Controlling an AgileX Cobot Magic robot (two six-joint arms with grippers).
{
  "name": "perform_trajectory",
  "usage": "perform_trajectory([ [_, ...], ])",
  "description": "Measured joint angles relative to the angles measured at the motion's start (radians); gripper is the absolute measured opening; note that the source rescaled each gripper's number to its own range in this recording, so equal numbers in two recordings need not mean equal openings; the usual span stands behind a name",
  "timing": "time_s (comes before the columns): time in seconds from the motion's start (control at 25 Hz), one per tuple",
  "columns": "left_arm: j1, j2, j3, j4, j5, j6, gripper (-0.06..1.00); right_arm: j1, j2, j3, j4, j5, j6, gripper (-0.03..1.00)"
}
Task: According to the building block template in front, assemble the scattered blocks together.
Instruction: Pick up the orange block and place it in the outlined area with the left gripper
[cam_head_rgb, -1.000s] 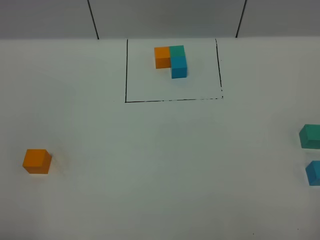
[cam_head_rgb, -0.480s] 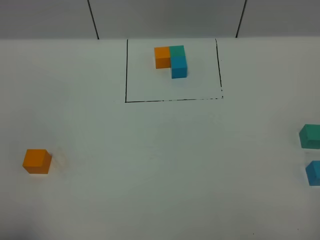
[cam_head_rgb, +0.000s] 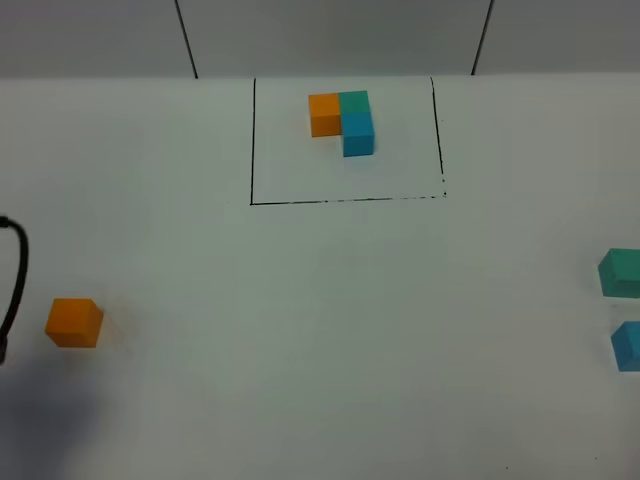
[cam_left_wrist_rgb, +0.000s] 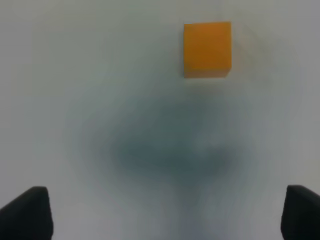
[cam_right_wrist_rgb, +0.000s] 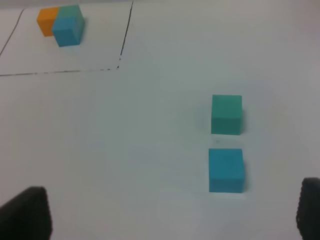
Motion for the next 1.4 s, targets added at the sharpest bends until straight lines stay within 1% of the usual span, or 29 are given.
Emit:
perform_trajectory([
  [0.16,0.0,0.247,-0.071,0.0,-0.033,-0.009,0.96,0.0,0.0,0.0,0.0,0.0,0.001,1.0],
  [0.32,0.0,0.442,-0.079,-0.036,-0.128,-0.015,0.96,0.0,0.0,0.0,0.0,0.0,0.001,1.0],
  [0.48,0.0,0.581,-0.079,-0.058,-0.209,-0.016,0.96,0.0,0.0,0.0,0.0,0.0,0.002,1.0],
  [0.68,0.0,0.676,-0.079,-0.066,-0.257,-0.016,0.96,0.0,0.0,0.0,0.0,0.0,0.002,1.0],
  [0.92,0.0,0.705,-0.079,-0.074,-0.357,-0.016,0.95,0.0,0.0,0.0,0.0,0.0,0.002,1.0],
  [1.16,0.0,0.787,-0.082,-0.077,-0.389,-0.016,0.92,0.0,0.0,0.0,0.0,0.0,0.005,0.99],
  [1.28,0.0,0.809,-0.082,-0.077,-0.397,-0.016,0.87,0.0,0.0,0.0,0.0,0.0,0.005,0.99],
  [1.36,0.0,0.81,-0.082,-0.077,-0.397,-0.016,0.78,0.0,0.0,0.0,0.0,0.0,0.005,0.98],
  [1.4,0.0,0.81,-0.082,-0.077,-0.395,-0.016,0.7,0.0,0.0,0.0,0.0,0.0,0.005,0.98],
])
